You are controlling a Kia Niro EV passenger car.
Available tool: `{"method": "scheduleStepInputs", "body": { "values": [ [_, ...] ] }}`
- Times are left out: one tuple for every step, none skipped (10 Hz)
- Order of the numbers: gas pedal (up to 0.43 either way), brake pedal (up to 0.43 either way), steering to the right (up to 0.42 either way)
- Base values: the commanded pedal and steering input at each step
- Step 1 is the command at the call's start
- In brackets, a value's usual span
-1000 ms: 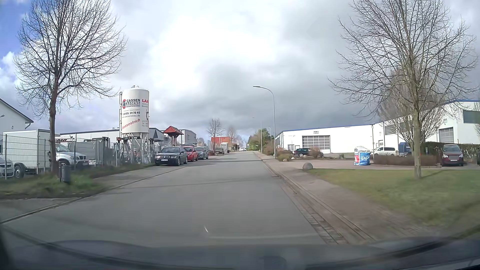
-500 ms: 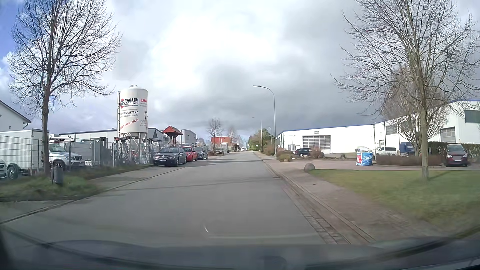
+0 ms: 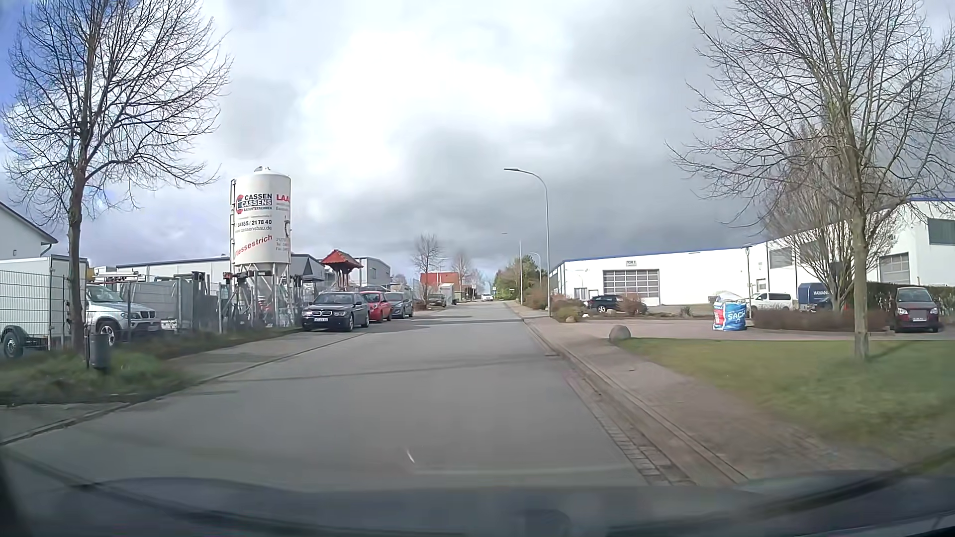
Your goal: Follow the waypoints while adhering to traffic rules and regulations
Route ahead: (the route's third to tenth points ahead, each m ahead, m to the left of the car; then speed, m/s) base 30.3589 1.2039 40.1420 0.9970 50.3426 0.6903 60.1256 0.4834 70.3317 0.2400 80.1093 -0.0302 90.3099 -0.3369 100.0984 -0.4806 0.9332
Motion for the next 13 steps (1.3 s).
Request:
{"method": "scheduleStepInputs", "body": {
  "values": [
    [0.000,0.000,-0.008],
    [0.000,0.000,-0.008],
    [0.000,0.000,-0.007],
    [0.000,0.000,-0.008],
    [0.000,0.000,-0.008],
    [0.000,0.000,-0.008],
    [0.000,0.000,-0.007],
    [0.000,0.000,-0.008],
    [0.000,0.000,-0.008],
    [0.000,0.000,-0.008],
    [0.000,0.000,-0.007],
    [0.000,0.000,-0.007],
    [0.000,0.000,-0.008]
  ]
}}
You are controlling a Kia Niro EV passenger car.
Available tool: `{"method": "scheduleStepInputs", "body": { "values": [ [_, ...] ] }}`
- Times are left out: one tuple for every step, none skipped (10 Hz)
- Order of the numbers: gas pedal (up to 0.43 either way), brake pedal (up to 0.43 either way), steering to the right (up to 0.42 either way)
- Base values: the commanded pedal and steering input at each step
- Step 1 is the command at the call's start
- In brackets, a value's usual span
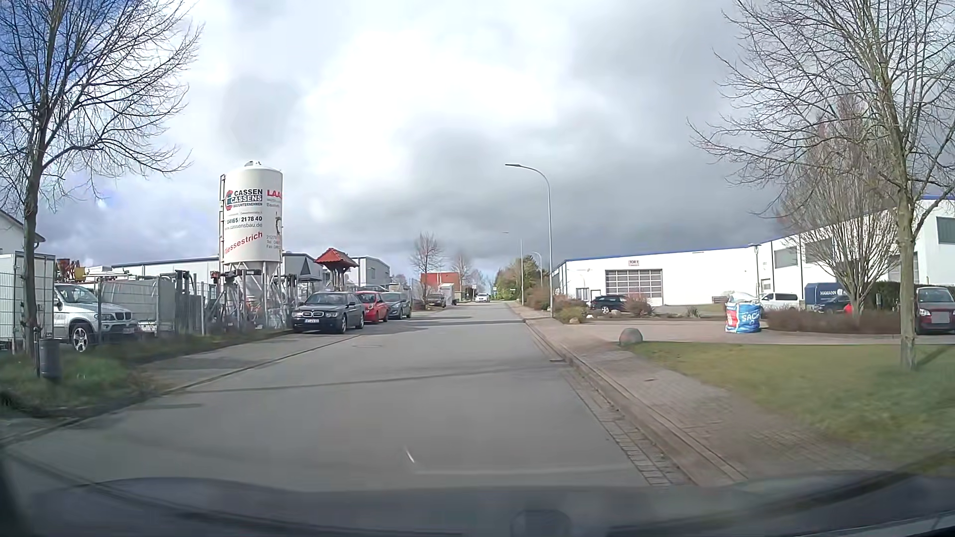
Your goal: Follow the waypoints while adhering to traffic rules and regulations
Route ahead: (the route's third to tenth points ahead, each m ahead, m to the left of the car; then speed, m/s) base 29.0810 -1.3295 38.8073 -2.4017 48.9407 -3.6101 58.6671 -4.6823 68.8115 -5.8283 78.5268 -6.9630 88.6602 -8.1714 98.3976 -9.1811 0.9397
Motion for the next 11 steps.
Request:
{"method": "scheduleStepInputs", "body": {
  "values": [
    [0.000,0.000,-0.007],
    [0.000,0.000,-0.007],
    [0.000,0.000,-0.007],
    [0.000,0.000,-0.008],
    [0.000,0.000,-0.008],
    [0.000,0.000,-0.008],
    [0.000,0.000,-0.007],
    [0.000,0.000,-0.008],
    [0.000,0.000,-0.012],
    [0.000,0.000,-0.014],
    [0.000,0.000,-0.013]
  ]
}}
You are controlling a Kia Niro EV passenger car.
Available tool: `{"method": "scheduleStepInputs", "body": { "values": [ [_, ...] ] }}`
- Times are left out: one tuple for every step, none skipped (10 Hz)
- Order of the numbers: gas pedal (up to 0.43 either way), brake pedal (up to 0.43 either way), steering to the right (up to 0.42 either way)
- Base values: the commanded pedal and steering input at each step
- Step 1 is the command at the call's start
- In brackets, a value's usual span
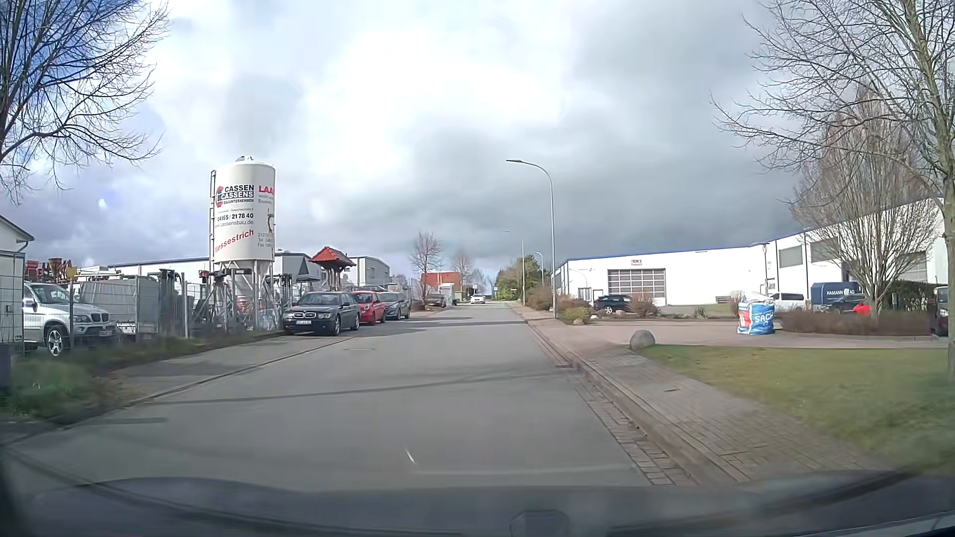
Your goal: Follow the waypoints while adhering to traffic rules and regulations
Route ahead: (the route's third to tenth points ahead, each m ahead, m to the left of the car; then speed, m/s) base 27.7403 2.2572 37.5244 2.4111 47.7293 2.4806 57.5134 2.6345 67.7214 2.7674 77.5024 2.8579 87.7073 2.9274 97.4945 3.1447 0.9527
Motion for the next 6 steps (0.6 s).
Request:
{"method": "scheduleStepInputs", "body": {
  "values": [
    [0.000,0.000,-0.013],
    [0.000,0.000,-0.013],
    [0.000,0.000,-0.013],
    [0.000,0.000,-0.012],
    [0.000,0.000,-0.010],
    [0.000,0.000,-0.006]
  ]
}}
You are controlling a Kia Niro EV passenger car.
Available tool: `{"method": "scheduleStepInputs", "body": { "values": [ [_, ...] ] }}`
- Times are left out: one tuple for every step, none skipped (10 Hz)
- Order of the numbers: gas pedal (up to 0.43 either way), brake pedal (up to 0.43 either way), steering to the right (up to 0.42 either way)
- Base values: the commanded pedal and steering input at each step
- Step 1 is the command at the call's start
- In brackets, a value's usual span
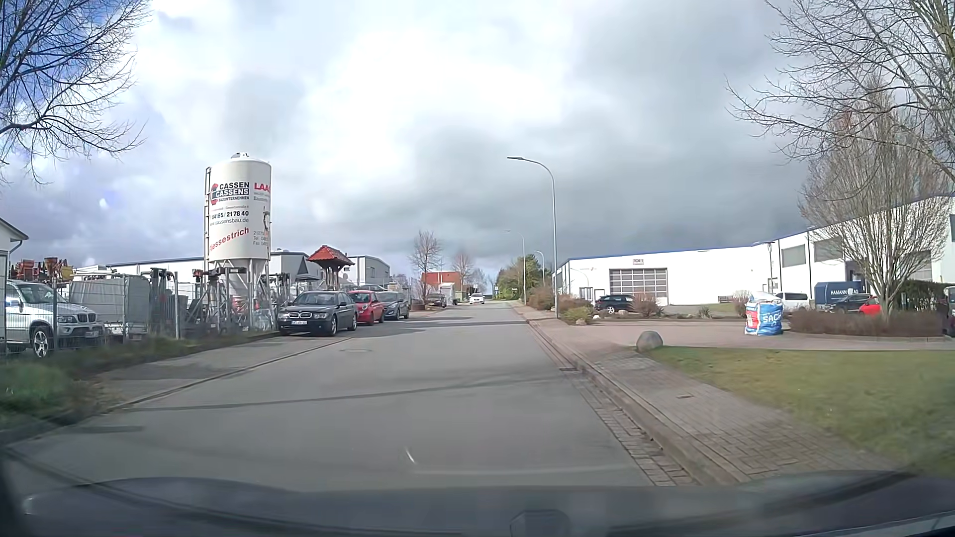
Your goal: Follow the waypoints while adhering to traffic rules and regulations
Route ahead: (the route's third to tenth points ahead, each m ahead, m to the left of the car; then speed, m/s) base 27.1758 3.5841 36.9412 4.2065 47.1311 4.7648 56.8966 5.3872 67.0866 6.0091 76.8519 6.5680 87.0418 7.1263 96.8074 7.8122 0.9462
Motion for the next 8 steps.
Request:
{"method": "scheduleStepInputs", "body": {
  "values": [
    [0.000,0.000,-0.005],
    [0.000,0.000,-0.004],
    [0.000,0.000,-0.004],
    [0.000,0.000,-0.003],
    [0.000,0.000,-0.003],
    [0.000,0.000,-0.003],
    [0.000,0.000,-0.003],
    [0.000,0.000,-0.003]
  ]
}}
